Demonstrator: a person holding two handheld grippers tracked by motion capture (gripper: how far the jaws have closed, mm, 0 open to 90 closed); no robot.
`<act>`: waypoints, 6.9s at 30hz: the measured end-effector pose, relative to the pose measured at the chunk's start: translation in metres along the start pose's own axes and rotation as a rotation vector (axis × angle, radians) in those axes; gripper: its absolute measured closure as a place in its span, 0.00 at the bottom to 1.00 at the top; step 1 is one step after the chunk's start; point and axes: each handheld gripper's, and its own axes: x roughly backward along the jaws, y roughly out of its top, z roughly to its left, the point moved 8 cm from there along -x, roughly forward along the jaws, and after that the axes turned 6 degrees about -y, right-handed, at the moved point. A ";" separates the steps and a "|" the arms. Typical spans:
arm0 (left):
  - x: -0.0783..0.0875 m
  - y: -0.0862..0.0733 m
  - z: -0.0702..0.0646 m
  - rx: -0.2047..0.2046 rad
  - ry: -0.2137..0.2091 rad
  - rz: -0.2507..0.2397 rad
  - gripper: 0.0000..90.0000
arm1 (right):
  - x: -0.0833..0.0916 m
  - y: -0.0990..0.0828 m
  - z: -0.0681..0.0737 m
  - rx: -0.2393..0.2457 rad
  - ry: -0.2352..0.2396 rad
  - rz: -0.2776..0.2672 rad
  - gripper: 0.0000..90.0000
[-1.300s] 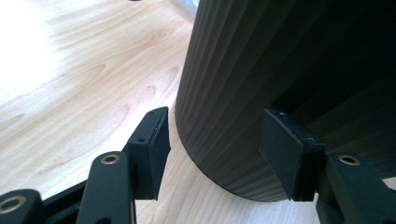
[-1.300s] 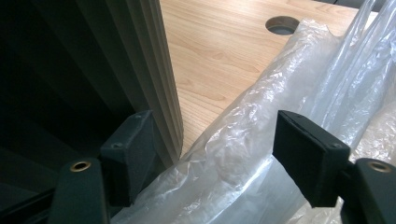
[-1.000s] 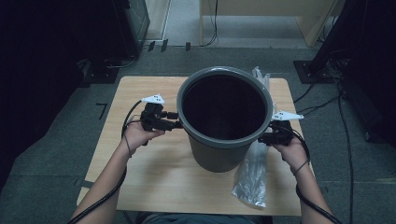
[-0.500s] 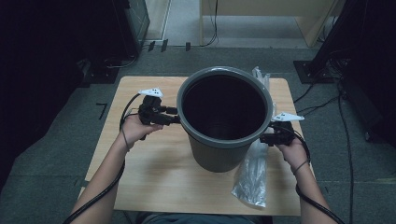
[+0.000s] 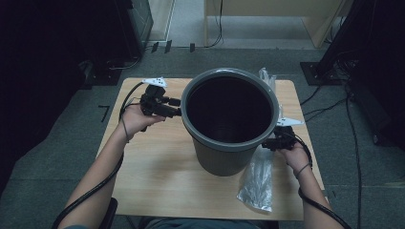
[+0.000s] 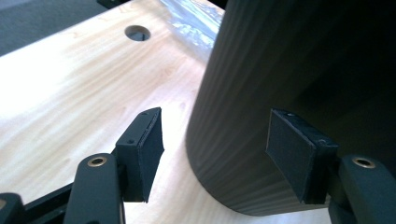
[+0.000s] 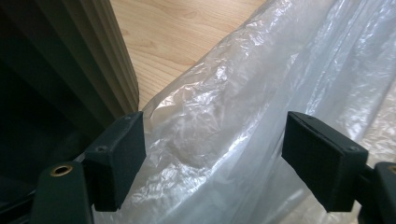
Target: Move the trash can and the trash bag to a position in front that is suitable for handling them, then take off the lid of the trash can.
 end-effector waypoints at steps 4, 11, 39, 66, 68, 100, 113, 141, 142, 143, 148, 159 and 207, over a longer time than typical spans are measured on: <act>0.001 0.005 0.003 0.008 0.008 0.005 0.39 | -0.008 -0.010 -0.003 0.002 -0.019 0.032 0.24; -0.001 0.009 0.000 0.016 0.017 0.037 0.40 | -0.013 -0.012 0.001 0.032 -0.017 0.027 0.24; 0.017 0.067 0.007 -0.036 0.029 0.002 0.39 | -0.019 -0.019 0.002 0.040 -0.049 0.059 0.19; 0.017 0.141 -0.017 -0.075 -0.037 -0.046 0.41 | -0.019 -0.019 0.003 0.037 -0.058 0.059 0.18; 0.013 0.142 -0.018 -0.075 -0.041 -0.043 0.41 | -0.019 -0.019 0.003 0.037 -0.058 0.059 0.18; -0.040 0.138 -0.022 -0.062 -0.031 0.023 0.49 | -0.019 -0.019 0.003 0.037 -0.055 0.059 0.17; -0.051 0.138 -0.025 -0.103 -0.020 0.035 0.58 | -0.019 -0.019 0.003 0.037 -0.054 0.060 0.17; -0.036 0.145 -0.034 -0.144 0.005 0.007 0.81 | -0.019 -0.019 0.003 0.041 -0.054 0.060 0.17; -0.034 0.145 -0.034 -0.130 0.002 0.009 0.81 | -0.019 -0.019 0.003 0.040 -0.054 0.060 0.17; -0.033 0.144 -0.034 -0.116 -0.003 0.015 0.81 | -0.019 -0.019 0.003 0.041 -0.054 0.060 0.17; -0.028 0.141 -0.032 -0.033 -0.029 0.055 0.83 | -0.019 -0.019 0.003 0.038 -0.053 0.061 0.17; -0.007 0.145 -0.036 0.030 -0.052 0.024 0.84 | -0.019 -0.019 0.003 0.036 -0.054 0.062 0.17; 0.071 0.116 -0.003 0.143 0.018 -0.014 0.84 | -0.019 -0.019 0.004 0.033 -0.057 0.063 0.17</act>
